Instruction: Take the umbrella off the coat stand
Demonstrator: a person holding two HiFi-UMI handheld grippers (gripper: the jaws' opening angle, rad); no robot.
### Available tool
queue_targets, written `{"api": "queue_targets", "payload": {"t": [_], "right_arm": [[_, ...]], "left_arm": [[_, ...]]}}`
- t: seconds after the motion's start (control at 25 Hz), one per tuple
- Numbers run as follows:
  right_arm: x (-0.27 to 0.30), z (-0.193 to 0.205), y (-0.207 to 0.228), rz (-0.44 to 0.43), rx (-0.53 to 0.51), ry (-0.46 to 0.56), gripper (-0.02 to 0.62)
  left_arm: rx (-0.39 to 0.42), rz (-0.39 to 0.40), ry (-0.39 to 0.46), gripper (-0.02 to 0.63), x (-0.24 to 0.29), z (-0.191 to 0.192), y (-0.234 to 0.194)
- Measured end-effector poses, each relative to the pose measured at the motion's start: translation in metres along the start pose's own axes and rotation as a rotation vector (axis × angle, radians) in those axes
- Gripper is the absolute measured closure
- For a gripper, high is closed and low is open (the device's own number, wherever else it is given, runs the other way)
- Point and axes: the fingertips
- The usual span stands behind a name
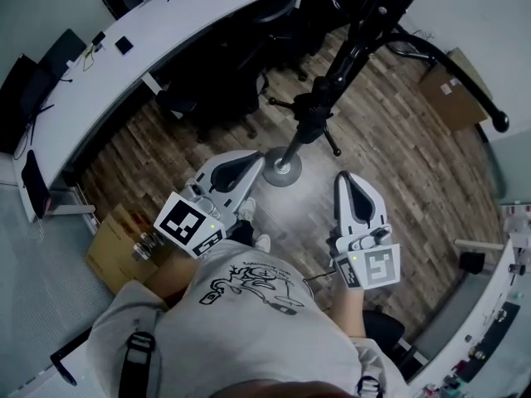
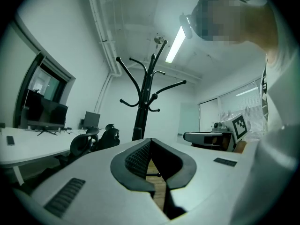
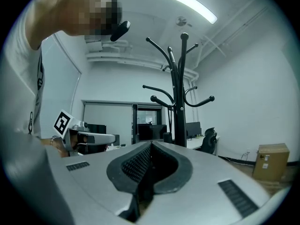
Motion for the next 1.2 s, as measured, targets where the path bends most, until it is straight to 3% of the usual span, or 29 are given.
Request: {"api": "queue_targets", "payload": {"t": [0.68, 1.0, 1.2], "right_arm": [[0.091, -0.040, 0.027, 0.150, -0.062, 0.007, 0.588], [0.112, -0.045, 0.040, 0.203, -0.075, 0.002, 0.586], [0.118, -0.053, 0.048, 0.200, -0.084, 0.015, 0.581]], "left_arm": [[0.003, 0.097, 0.006, 0.585, 0.040, -0.032, -0.099], [0.021, 0.120, -0.019, 0.584, 0.046, -0.028, -0.127], [0.031, 0.150, -0.034, 0.583, 0.053, -0.023, -0.122]]}}
Point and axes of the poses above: the fingertips, and each gripper's own axes: x forward along the fingers, y to its right, z out of its underside, and after that the axes turned 5 degrees about -y, right-handed
